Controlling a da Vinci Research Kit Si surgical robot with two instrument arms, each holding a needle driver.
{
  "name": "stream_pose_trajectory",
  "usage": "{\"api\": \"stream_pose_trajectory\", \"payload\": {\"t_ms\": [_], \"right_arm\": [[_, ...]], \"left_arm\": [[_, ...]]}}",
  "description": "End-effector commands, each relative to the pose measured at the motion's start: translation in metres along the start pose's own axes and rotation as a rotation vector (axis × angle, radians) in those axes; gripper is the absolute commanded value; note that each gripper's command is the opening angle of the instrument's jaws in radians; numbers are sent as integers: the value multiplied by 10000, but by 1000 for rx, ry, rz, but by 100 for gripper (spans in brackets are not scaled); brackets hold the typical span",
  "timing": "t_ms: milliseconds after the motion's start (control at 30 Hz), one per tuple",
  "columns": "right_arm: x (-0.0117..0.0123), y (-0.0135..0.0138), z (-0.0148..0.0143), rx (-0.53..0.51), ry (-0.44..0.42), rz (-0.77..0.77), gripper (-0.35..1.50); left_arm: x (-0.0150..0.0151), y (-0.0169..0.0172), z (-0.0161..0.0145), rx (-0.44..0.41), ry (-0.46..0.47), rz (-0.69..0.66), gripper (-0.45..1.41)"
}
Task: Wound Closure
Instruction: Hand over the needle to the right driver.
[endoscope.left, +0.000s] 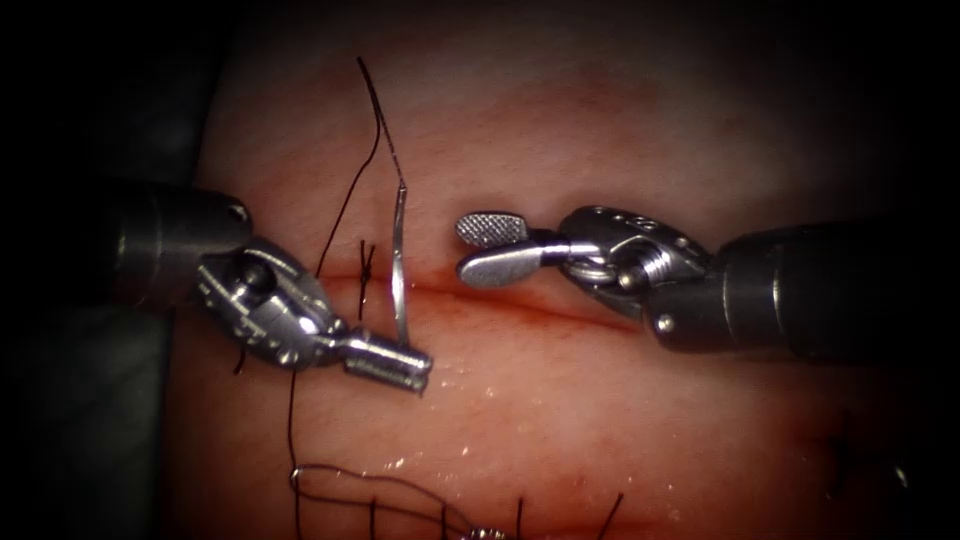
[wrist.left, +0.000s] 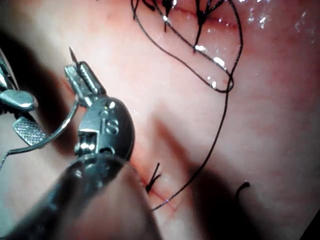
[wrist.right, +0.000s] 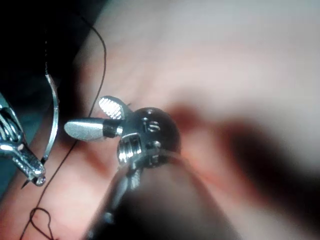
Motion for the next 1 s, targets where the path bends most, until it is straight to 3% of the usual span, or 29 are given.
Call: {"api": "stream_pose_trajectory", "payload": {"t_ms": [33,533,1000], "right_arm": [[-4,3,15,8,-1,17,121],[-16,-6,37,89,-35,169,118],[-21,-10,57,133,-54,200,116]], "left_arm": [[-2,0,5,3,3,3,-45],[5,-2,6,8,21,26,-45],[10,-1,9,8,31,32,-45]]}}
